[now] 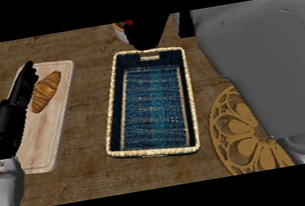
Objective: Pick the tomato from the placemat and place it in the basket
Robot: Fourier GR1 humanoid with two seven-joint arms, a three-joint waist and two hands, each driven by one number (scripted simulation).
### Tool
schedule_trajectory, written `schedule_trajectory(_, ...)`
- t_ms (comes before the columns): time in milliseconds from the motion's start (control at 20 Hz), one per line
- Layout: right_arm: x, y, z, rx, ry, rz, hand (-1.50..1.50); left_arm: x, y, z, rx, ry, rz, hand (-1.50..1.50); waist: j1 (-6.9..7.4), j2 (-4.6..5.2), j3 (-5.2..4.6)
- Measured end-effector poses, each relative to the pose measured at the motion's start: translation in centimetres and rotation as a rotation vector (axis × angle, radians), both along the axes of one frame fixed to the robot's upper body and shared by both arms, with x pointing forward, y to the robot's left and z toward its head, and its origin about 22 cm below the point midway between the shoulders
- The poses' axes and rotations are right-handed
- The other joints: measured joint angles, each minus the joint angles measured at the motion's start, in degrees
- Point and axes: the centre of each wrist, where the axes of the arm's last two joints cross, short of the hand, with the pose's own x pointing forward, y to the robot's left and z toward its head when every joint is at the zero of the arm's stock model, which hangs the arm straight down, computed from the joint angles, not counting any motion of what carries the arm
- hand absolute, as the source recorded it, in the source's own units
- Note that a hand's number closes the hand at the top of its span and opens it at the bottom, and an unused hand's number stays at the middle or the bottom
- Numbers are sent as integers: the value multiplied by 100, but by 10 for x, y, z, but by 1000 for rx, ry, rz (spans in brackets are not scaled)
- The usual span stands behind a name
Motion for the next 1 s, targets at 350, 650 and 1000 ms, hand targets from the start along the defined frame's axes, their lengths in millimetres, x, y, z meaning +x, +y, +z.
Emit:
schedule_trajectory(350,6,-3,-10,-148,16,25,-150,-2,2,-1,-3,-3,7,0,-16,-2,2)
schedule_trajectory(650,7,-4,-17,-88,95,84,-150,-4,-3,-3,-3,-1,8,0,-20,-6,3)
schedule_trajectory(1000,7,-9,-8,150,84,28,-150,-1,-3,-5,-4,-5,7,0,5,4,4)
